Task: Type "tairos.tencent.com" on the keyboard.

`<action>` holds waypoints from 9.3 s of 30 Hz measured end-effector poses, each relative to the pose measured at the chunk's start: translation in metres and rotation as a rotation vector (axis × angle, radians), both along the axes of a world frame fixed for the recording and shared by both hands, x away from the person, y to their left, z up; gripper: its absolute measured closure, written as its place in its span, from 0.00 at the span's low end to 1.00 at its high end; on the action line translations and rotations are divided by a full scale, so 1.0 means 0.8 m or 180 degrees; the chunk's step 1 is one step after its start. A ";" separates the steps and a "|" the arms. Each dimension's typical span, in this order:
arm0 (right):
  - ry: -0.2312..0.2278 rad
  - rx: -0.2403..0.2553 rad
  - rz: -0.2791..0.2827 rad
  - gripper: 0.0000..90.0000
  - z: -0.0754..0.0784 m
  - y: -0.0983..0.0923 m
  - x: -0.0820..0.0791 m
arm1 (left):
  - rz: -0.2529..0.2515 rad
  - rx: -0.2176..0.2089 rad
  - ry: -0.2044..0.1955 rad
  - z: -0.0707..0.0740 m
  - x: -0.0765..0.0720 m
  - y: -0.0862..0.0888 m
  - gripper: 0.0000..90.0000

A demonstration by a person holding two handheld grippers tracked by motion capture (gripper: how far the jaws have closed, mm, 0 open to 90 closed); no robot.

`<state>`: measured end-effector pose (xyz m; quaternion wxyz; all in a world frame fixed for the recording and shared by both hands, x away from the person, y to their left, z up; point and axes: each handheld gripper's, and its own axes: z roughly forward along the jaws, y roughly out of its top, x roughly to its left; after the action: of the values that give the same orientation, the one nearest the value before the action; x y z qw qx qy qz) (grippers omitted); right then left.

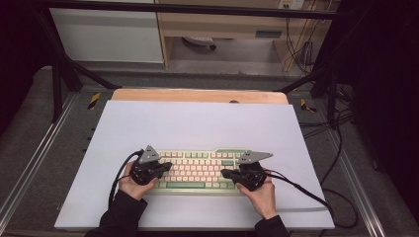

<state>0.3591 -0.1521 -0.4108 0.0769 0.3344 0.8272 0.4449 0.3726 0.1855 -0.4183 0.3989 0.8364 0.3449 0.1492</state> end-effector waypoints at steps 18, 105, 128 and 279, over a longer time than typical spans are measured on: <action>0.0008 -0.0023 0.0087 1.00 0.001 0.025 -0.001 | 0.0006 -0.0066 0.0004 0.004 -0.007 0.018 1.00; -0.0008 -0.0148 0.0286 1.00 0.006 0.090 0.009 | 0.0050 -0.0131 -0.0016 0.009 -0.010 0.033 1.00; 0.0048 -0.0086 0.0063 1.00 0.001 0.028 0.006 | -0.0004 -0.0106 0.0015 0.007 -0.014 0.028 1.00; 0.0057 -0.0004 0.0031 1.00 -0.001 0.010 0.001 | -0.0020 -0.0037 -0.0002 -0.002 -0.003 0.003 1.00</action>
<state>0.3596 -0.1441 -0.4117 0.0677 0.3343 0.8298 0.4418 0.3706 0.1875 -0.4197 0.4043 0.8352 0.3430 0.1462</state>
